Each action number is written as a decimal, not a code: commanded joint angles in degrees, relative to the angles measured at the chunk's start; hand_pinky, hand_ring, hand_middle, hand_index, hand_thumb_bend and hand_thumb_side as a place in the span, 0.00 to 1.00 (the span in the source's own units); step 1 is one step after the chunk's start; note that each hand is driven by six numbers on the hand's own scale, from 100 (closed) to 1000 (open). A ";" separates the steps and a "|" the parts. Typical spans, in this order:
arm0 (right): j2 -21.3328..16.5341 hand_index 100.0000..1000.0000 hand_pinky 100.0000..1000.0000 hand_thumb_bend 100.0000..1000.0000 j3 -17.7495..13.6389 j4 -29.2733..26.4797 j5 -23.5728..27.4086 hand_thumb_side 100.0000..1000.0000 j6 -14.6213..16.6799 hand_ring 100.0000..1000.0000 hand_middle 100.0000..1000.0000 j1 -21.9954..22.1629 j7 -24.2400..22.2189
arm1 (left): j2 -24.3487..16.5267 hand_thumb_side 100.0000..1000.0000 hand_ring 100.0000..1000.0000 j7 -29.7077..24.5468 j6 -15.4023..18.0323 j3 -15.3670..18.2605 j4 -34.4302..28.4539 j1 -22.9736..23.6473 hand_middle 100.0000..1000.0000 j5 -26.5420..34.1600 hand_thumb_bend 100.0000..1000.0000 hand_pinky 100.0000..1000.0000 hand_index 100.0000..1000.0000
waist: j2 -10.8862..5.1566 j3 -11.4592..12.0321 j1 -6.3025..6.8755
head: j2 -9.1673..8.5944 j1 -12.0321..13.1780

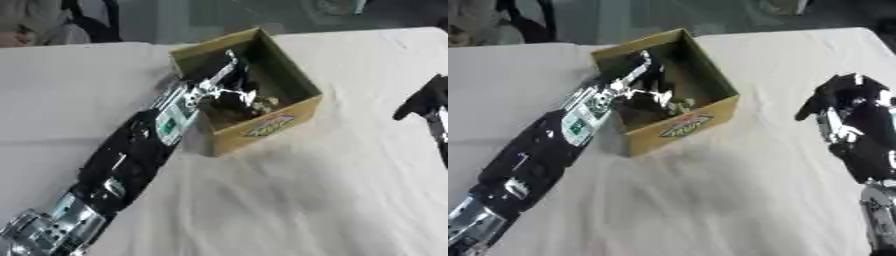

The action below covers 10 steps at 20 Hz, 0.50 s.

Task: Pick up objects on the table and place them in the box.

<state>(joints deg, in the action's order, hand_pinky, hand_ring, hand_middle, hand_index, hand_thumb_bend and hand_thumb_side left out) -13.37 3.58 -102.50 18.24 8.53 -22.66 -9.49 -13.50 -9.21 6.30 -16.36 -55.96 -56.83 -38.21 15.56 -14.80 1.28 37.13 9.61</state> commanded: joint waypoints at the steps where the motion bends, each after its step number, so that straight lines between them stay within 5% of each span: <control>1: -1.19 0.46 0.38 0.00 -0.49 -1.08 -0.18 0.03 0.15 0.40 0.37 -0.39 0.23 | -0.37 0.06 0.44 -1.21 0.41 0.15 -1.41 -0.68 0.44 -0.15 0.00 0.52 0.60 | -1.43 0.23 -0.28 | -0.17 -0.41; 3: -1.24 0.46 0.38 0.00 -0.61 -1.03 -0.19 0.03 0.16 0.40 0.37 -0.24 0.34 | -0.60 0.02 0.47 -1.84 1.04 0.05 -1.90 -0.45 0.48 0.44 0.19 0.56 0.65 | -1.62 0.54 -0.31 | -0.11 -0.57; 5: -1.26 0.46 0.38 0.00 -0.77 -0.96 -0.24 0.03 0.18 0.40 0.37 0.04 0.51 | -0.92 0.20 0.49 -1.57 1.66 0.18 -3.06 -0.09 0.49 1.83 0.25 0.57 0.67 | -1.94 1.00 -0.37 | 0.01 -0.80; 10: -1.53 0.46 0.38 0.00 -1.06 -0.75 -0.36 0.03 0.22 0.40 0.37 0.81 0.83 | -3.04 0.27 0.48 2.79 1.26 -0.01 -10.08 0.93 0.48 9.55 0.14 0.57 0.64 | -2.80 2.28 -0.45 | 0.28 -1.61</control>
<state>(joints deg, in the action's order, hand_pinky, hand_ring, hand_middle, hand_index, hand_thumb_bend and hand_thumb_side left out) -13.49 3.05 -102.49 18.17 8.66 -21.34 -8.87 -14.84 -7.54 7.67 -16.37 -63.36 -54.97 -30.61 13.94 -12.31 1.07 37.24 8.27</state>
